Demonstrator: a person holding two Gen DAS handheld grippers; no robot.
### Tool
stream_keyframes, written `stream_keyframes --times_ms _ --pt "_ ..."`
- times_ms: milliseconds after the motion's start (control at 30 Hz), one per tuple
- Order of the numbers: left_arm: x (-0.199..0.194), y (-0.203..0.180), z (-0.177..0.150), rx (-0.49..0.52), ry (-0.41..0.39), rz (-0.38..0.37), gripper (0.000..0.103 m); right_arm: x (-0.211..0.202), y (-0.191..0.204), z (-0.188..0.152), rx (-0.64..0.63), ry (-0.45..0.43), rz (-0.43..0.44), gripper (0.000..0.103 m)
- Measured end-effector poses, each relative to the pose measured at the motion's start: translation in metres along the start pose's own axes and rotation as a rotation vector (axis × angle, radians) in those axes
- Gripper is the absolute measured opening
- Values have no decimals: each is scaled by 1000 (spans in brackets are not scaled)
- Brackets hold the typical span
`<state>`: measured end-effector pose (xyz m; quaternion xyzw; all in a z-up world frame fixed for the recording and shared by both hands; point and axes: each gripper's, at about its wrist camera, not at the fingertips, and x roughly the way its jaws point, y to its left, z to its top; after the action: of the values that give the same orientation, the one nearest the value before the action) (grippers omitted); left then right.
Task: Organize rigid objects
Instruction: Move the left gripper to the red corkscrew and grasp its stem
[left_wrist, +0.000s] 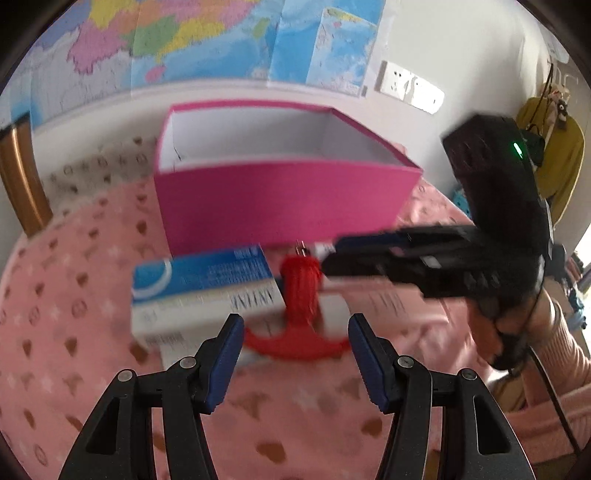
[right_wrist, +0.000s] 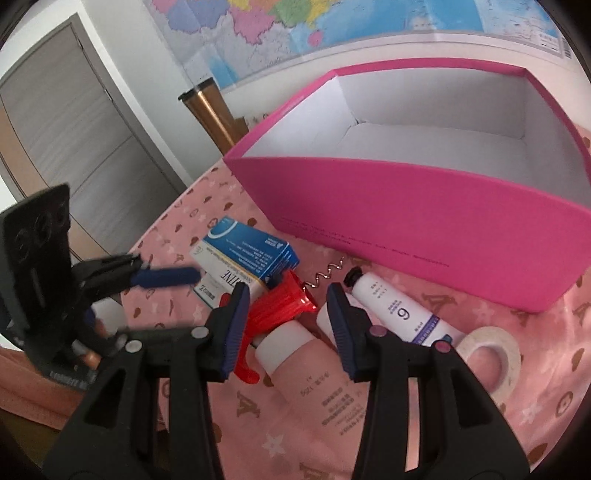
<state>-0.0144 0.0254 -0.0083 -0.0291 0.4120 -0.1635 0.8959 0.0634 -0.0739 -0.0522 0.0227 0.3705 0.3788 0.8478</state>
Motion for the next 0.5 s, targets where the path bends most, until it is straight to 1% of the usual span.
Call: stream_keyframes --times_ms 100,233,367,467,500 --pt "9 2 -14 -47 51 -54 60 9 0 0 -9 15 -5 46" --pt "18 8 -22 -95 89 -91 60 20 2 1 -21 38 -8 46" --pt "23 13 -24 -140 98 -136 59 23 5 3 -38 47 -14 46" --pt "26 18 -22 -165 101 -160 57 25 9 1 -59 61 -13 45" --pt "27 18 -21 -172 102 -163 54 27 11 1 -71 68 -16 44"
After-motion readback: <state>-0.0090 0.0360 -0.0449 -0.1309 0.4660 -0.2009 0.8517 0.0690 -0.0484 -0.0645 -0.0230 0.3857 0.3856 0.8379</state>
